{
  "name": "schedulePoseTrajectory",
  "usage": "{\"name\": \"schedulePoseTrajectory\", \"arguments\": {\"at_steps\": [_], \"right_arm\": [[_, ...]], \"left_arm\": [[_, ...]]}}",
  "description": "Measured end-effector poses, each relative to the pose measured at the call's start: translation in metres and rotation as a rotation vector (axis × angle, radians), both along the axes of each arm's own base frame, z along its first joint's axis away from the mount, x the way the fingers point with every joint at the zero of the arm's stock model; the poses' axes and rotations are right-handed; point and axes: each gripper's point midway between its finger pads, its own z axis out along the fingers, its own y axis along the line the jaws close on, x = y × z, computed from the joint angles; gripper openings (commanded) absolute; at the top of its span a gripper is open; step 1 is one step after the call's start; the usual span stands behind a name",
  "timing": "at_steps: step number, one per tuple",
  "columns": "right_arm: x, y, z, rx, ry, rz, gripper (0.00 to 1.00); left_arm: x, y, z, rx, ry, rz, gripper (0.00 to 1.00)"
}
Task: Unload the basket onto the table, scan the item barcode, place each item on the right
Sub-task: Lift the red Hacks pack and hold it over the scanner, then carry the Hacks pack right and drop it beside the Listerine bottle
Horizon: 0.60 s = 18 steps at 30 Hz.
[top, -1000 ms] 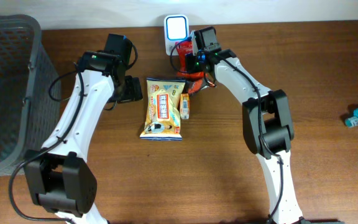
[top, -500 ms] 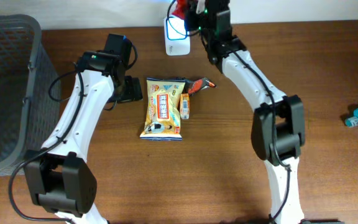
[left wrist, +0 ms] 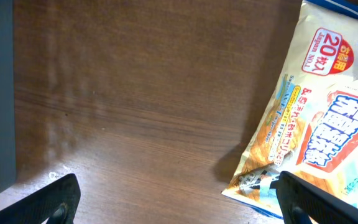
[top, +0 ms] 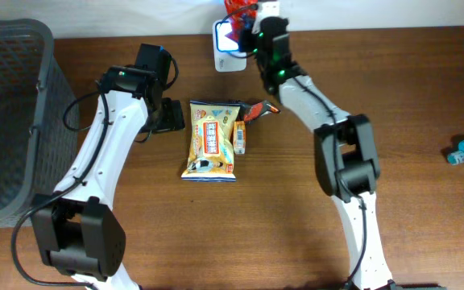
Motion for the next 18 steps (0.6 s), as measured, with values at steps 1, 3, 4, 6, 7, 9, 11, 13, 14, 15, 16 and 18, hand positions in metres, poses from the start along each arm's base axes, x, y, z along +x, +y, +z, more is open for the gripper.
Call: {"name": "schedulePoseTrajectory", "arguments": {"at_steps": [1,3,4,6,7,9,11,13,14,15,16,18], "right_arm": [[0.000,-0.032,0.010,-0.007,0.047,-0.056,0.04],[-0.007,-0.110,0.047,-0.026,0.108,-0.209,0.04],[-0.021,-0.162,0.056,-0.055,0.183,-0.317,0.04],[-0.053,-0.280,0.078,-0.082,0.257,-0.552,0.04],[-0.075,-0.337,0.067,-0.092,0.342,-0.654,0.11],[-0.104,-0.383,0.038,-0.040,0.480,-0.660,0.50],[-0.103,-0.376,0.035,0.052,0.490,-0.538,0.73],[-0.093,-0.328,0.037,0.120,0.488,-0.346,0.86],[-0.088,-0.300,0.037,0.128,0.489,-0.277,0.88],[-0.080,-0.243,0.028,0.114,0.500,-0.161,0.89],[-0.077,-0.206,0.014,0.100,0.526,-0.093,0.89],[-0.071,-0.156,-0.025,0.044,0.570,-0.025,0.88]], "left_arm": [[0.000,0.000,0.000,0.000,0.000,0.000,0.99],[-0.001,0.000,0.000,0.000,0.002,0.000,0.99],[0.000,0.000,0.000,0.000,0.002,0.000,0.99],[0.000,0.000,0.000,0.000,0.002,0.000,0.99],[0.000,0.000,0.000,0.000,0.000,0.000,0.99],[-0.001,0.000,0.000,0.000,0.002,0.000,0.99],[0.000,0.000,0.000,0.000,0.001,0.000,0.99],[0.000,0.000,0.000,0.000,0.001,0.000,0.99],[0.000,0.000,0.000,0.000,0.001,0.000,0.99],[0.000,0.000,0.000,0.000,0.001,0.000,0.99],[0.000,0.000,0.000,0.000,0.001,0.000,0.99],[0.000,0.000,0.000,0.000,0.001,0.000,0.99]]}}
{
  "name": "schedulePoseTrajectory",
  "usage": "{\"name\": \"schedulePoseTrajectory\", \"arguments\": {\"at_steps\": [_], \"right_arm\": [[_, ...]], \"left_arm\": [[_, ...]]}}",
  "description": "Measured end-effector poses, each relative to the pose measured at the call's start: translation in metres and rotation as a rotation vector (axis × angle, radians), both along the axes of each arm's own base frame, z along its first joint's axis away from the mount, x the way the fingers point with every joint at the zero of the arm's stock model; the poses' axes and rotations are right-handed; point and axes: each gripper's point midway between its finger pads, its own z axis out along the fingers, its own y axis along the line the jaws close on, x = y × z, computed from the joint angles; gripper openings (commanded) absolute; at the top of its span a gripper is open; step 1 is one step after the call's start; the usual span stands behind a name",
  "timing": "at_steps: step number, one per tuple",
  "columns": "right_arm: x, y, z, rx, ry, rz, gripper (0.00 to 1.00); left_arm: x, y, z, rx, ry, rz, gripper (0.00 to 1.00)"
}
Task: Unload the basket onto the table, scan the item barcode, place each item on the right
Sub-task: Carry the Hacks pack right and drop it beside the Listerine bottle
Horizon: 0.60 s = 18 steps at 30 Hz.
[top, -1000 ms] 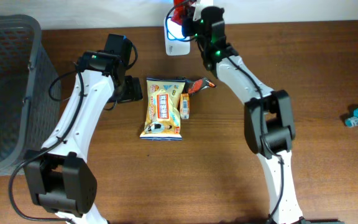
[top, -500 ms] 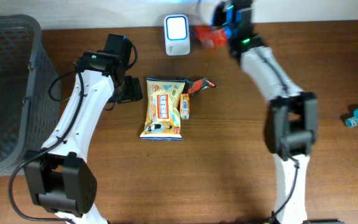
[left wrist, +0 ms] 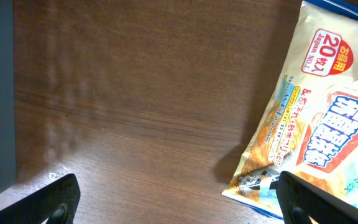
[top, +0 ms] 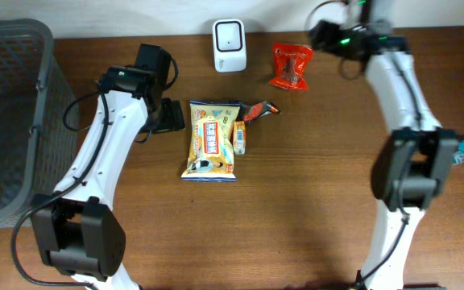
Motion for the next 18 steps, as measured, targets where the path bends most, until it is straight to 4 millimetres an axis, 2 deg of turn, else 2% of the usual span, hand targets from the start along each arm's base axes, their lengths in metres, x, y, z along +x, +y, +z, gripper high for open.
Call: {"name": "schedulePoseTrajectory", "arguments": {"at_steps": [1,2,3,4,5,6,7,8,9,10,11,14,15,17,18], "right_arm": [[-0.002,0.026,-0.028,-0.017,0.040,0.046,0.86],[-0.005,0.042,-0.049,-0.042,0.066,0.082,0.82],[-0.006,0.049,-0.064,-0.090,0.080,0.088,0.72],[-0.005,0.051,-0.074,-0.139,0.088,0.076,0.61],[-0.006,0.050,-0.082,-0.171,0.098,0.067,0.44],[-0.005,0.047,-0.089,-0.190,0.105,0.059,0.39],[-0.005,0.045,-0.098,-0.204,0.115,0.052,0.27],[-0.006,0.040,-0.116,-0.226,0.142,0.037,0.04],[-0.004,0.037,-0.113,-0.239,0.135,0.019,0.04],[0.002,0.028,-0.102,-0.272,0.110,-0.035,0.04],[0.001,0.020,-0.102,-0.286,0.121,-0.082,0.04],[-0.006,-0.028,-0.106,-0.306,0.179,-0.283,0.04],[-0.012,-0.051,-0.105,-0.298,0.211,-0.349,0.04],[-0.030,-0.140,-0.103,-0.293,0.270,-0.536,0.04],[-0.045,-0.189,-0.102,-0.293,0.300,-0.634,0.04]], "left_arm": [[0.000,0.000,0.000,0.000,0.000,0.000,0.99],[0.000,0.000,0.000,0.000,0.000,0.000,0.99],[0.000,0.000,0.000,0.000,0.000,0.000,0.99],[0.000,0.000,0.000,0.000,0.000,0.000,0.99],[0.000,0.000,0.000,0.000,0.000,0.000,0.99],[0.000,0.000,0.000,0.000,0.000,0.000,0.99],[0.000,0.000,0.000,0.000,0.000,0.000,0.99],[0.000,0.000,0.000,0.000,0.000,0.000,0.99],[0.000,0.000,0.000,0.000,0.000,0.000,0.99],[0.000,0.000,0.000,0.000,0.000,0.000,0.99],[0.000,0.000,0.000,0.000,0.000,0.000,0.99],[0.000,0.000,0.000,0.000,0.000,0.000,0.99],[0.000,0.000,0.000,0.000,0.000,0.000,0.99],[0.000,0.000,0.000,0.000,0.000,0.000,0.99],[0.000,0.000,0.000,0.000,-0.001,0.000,0.99]]}}
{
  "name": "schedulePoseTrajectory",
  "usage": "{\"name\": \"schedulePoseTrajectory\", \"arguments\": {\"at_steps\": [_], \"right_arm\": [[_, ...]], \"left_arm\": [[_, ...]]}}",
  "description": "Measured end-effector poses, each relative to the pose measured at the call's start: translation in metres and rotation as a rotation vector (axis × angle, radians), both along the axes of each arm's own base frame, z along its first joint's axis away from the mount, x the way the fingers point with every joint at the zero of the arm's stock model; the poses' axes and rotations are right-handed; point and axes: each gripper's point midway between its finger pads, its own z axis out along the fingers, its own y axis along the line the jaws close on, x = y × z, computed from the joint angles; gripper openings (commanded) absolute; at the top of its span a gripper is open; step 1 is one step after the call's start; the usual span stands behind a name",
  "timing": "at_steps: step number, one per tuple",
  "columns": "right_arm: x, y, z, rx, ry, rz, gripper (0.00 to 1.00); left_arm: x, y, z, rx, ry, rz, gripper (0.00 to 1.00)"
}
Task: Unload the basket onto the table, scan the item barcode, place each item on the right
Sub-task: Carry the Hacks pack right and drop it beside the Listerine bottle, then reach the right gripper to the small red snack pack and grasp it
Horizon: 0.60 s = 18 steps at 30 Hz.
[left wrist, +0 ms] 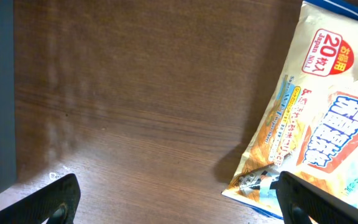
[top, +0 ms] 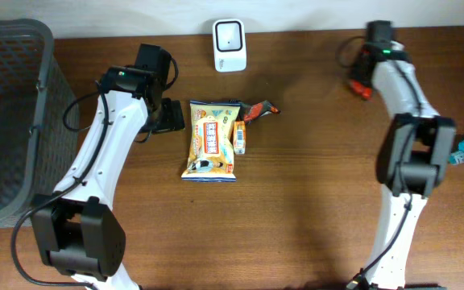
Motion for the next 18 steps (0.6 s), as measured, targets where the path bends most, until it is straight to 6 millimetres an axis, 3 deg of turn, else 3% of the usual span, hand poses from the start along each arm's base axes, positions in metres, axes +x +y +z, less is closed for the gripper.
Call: {"name": "schedulePoseTrajectory", "arguments": {"at_steps": [3,4,7,9,10,14,16,17,18], "right_arm": [[-0.047,-0.096,0.014,-0.006,0.030,-0.189,0.04],[-0.072,-0.131,0.021,-0.005,0.048,-0.266,0.04],[-0.117,-0.191,0.021,-0.004,0.075,-0.400,0.08],[-0.147,-0.229,0.021,-0.011,0.085,-0.464,0.33],[-0.157,-0.242,0.022,-0.017,0.087,-0.480,0.60],[-0.158,-0.250,0.025,-0.038,0.088,-0.443,0.97],[-0.160,-0.246,0.029,-0.032,0.100,-0.423,0.97],[-0.158,-0.245,0.041,-0.032,0.076,-0.417,0.98],[-0.150,-0.238,0.067,-0.019,0.014,-0.390,0.98]], "left_arm": [[0.000,0.000,0.000,0.000,0.000,0.000,0.99],[0.000,0.000,0.000,0.000,0.000,0.000,0.99],[0.000,0.000,0.000,0.000,0.001,0.000,0.99],[0.000,0.000,0.000,0.000,0.001,0.000,0.99],[0.000,0.000,0.000,0.000,0.001,0.000,0.99],[0.000,0.000,0.000,0.000,0.001,0.000,0.99],[0.000,0.000,0.000,0.000,0.000,0.000,0.99],[0.000,0.000,0.000,0.000,0.000,0.000,0.99],[0.000,0.000,0.000,0.000,0.000,0.000,0.99]]}}
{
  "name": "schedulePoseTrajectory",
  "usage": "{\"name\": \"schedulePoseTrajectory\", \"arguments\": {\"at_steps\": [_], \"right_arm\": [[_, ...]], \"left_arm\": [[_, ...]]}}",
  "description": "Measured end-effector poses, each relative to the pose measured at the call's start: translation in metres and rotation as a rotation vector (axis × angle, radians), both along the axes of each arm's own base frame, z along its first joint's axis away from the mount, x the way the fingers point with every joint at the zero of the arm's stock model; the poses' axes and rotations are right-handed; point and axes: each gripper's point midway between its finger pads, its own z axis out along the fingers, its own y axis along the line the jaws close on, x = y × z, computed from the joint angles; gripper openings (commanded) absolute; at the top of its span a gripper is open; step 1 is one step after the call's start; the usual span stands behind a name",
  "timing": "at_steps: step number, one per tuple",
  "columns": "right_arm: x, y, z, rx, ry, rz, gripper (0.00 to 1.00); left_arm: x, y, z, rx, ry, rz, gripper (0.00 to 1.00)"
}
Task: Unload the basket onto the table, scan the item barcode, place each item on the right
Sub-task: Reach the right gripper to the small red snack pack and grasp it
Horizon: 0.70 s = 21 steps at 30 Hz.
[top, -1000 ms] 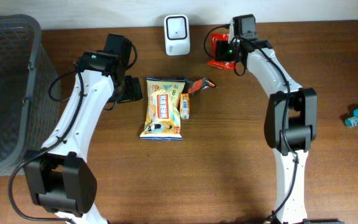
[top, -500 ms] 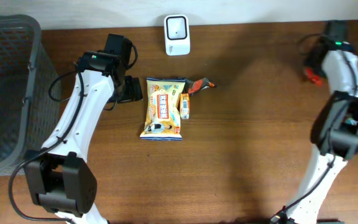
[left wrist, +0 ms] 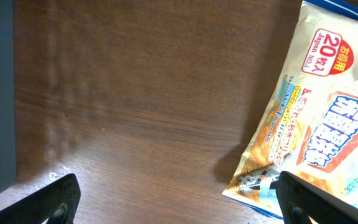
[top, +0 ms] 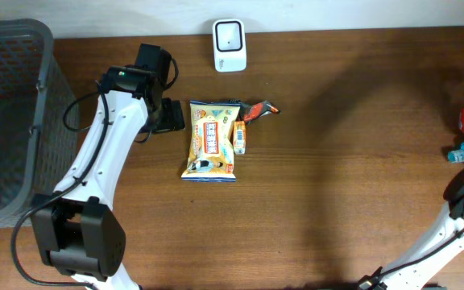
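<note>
The white barcode scanner stands at the table's back edge. A red snack packet hangs at the far right edge of the overhead view, just under the dark tip of my right gripper, which is shut on it and mostly cut off by the frame. My left gripper is open low over bare wood with nothing between its fingertips, just left of a yellow snack bag. In the overhead view, that gripper sits beside the bag.
A small orange pack and a red-orange wrapper lie against the bag's right side. A dark mesh basket fills the left end of the table. A blue-and-white item lies at the right edge, just below the red packet.
My right gripper has moved with the red packet from the back right of the table to the far right edge, beside the blue item. The left arm has not moved.
My right gripper held the red packet right at the scanner. Then it was to the scanner's right, then at the back right of the table, and now at the right edge. The left gripper stayed open beside the yellow bag throughout.
</note>
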Motion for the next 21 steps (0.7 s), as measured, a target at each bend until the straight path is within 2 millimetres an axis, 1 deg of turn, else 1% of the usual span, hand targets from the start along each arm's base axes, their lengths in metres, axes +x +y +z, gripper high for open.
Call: {"name": "schedulePoseTrajectory", "arguments": {"at_steps": [1,2,3,4,5,6,7,8,9,11,12,13,14,15,17,19,20,21], "right_arm": [[0.013,0.015,0.038,0.006,-0.098,0.053,0.98],[0.030,0.039,0.075,0.026,-0.205,0.131,0.96],[0.051,0.079,0.111,0.084,-0.324,0.258,0.92],[0.072,0.124,0.131,0.169,-0.413,0.394,0.91],[0.088,0.181,0.136,0.311,-0.461,0.540,0.91],[0.095,0.240,0.127,0.450,-0.440,0.650,0.92],[0.097,0.275,0.122,0.515,-0.421,0.713,0.92],[0.100,0.329,0.119,0.594,-0.394,0.809,0.91],[0.100,0.365,0.116,0.632,-0.367,0.871,0.85],[0.093,0.450,0.109,0.673,-0.295,1.011,0.82],[0.088,0.485,0.101,0.671,-0.240,1.015,0.82],[0.081,0.511,0.088,0.664,-0.177,0.970,0.82],[0.075,0.532,0.072,0.640,-0.117,0.865,0.82],[0.073,0.545,0.061,0.621,-0.089,0.797,0.82],[0.068,0.563,0.039,0.587,-0.053,0.651,0.82],[0.066,0.587,0.011,0.569,-0.034,0.547,0.82],[0.067,0.592,-0.003,0.574,-0.029,0.488,0.81],[0.068,0.590,-0.022,0.571,-0.008,0.432,0.81]], "left_arm": [[0.000,0.000,0.000,0.000,0.000,0.000,0.99],[0.000,0.000,0.000,0.000,0.000,0.000,0.99],[0.000,0.000,0.000,0.000,0.001,0.000,0.99],[0.000,0.000,0.000,0.000,0.000,0.000,0.99],[0.000,0.000,0.000,0.000,0.000,0.000,0.99],[0.000,0.000,0.000,0.000,0.000,0.000,0.99],[0.000,0.000,0.000,0.000,0.000,0.000,0.99],[0.000,0.000,0.000,0.000,0.000,0.000,0.99],[0.000,0.000,0.000,0.000,0.000,0.000,0.99],[0.000,0.000,0.000,0.000,0.001,0.000,0.99],[0.000,0.000,0.000,0.000,0.001,0.000,0.99],[0.000,0.000,0.000,0.000,0.000,0.000,0.99],[0.000,0.000,0.000,0.000,0.000,0.000,0.99],[0.000,0.000,0.000,0.000,0.000,0.000,0.99],[0.000,0.000,0.000,0.000,0.000,0.000,0.99],[0.000,0.000,0.000,0.000,0.001,0.000,0.99],[0.000,0.000,0.000,0.000,0.000,0.000,0.99],[0.000,0.000,0.000,0.000,0.001,0.000,0.99]]}}
